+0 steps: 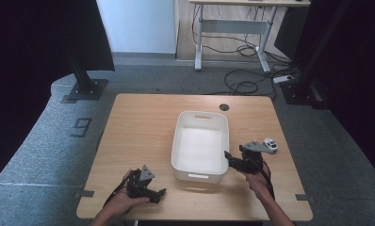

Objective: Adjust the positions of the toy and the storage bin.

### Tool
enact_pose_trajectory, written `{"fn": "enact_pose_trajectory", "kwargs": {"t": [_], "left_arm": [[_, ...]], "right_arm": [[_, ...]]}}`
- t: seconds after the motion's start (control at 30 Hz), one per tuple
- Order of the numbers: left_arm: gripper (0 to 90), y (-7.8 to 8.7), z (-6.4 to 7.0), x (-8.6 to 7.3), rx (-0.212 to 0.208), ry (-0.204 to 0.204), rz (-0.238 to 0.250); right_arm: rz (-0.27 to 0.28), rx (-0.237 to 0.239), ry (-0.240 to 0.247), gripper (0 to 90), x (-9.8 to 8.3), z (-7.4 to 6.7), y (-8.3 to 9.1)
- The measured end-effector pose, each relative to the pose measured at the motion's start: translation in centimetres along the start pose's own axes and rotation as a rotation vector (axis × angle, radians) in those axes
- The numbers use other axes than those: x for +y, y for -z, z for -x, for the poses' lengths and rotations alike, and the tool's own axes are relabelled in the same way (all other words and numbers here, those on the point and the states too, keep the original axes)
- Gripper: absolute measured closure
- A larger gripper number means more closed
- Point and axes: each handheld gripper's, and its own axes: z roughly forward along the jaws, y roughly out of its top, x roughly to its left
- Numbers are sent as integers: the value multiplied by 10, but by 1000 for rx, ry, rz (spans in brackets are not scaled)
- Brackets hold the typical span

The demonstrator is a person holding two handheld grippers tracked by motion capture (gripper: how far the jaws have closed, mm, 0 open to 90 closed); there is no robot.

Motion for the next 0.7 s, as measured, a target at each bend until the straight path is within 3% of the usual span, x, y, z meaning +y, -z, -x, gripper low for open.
{"fn": "enact_pose_trajectory", "kwargs": {"t": [0.3, 0.5, 0.7], "left_arm": [[0, 0, 0, 0, -1, -2, 0], [0, 0, 0, 0, -3, -3, 0], [0, 0, 0, 0, -2, -3, 0]], "right_arm": [[16, 23, 19, 286, 1, 5, 9], [21, -2, 40, 287, 3, 8, 17], [16, -10, 31, 287, 2, 15, 20]]}}
